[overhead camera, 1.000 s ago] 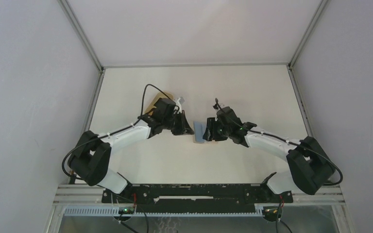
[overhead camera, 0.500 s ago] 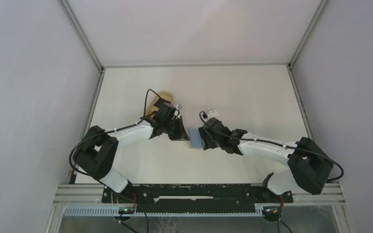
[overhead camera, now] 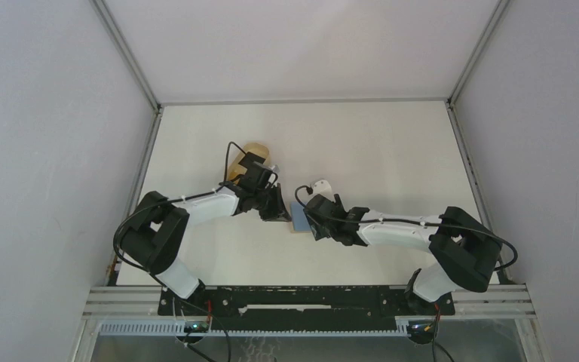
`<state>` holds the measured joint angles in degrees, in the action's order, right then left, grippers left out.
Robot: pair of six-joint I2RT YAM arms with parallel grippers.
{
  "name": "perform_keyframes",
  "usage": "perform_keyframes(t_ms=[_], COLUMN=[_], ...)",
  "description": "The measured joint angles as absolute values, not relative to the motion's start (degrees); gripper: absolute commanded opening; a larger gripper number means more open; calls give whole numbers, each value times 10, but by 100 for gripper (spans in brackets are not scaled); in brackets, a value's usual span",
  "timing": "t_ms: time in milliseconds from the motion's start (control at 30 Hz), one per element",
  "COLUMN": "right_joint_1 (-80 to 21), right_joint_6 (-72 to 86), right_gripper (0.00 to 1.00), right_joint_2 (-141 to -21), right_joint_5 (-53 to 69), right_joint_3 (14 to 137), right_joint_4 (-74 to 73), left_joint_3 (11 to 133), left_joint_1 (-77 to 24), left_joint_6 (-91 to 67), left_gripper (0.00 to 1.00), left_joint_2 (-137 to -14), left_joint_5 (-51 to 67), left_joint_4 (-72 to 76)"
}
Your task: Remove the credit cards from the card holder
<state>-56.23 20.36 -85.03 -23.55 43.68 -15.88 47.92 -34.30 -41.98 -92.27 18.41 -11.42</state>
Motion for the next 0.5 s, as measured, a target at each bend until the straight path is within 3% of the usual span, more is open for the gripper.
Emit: perform_keyframes(t_ms=[500], right_joint_1=[-574], right_joint_6=[193], right_gripper=[68], right_joint_2=[-903], right_joint_5=[-275], right_joint_3=[429], right_joint_4=[-103], left_joint_3=[478], left_joint_1=[-338], left_joint_6=[-420], left_gripper=[0], left_joint_2=[-941], left_joint_5=[185], left_joint_4=[-113])
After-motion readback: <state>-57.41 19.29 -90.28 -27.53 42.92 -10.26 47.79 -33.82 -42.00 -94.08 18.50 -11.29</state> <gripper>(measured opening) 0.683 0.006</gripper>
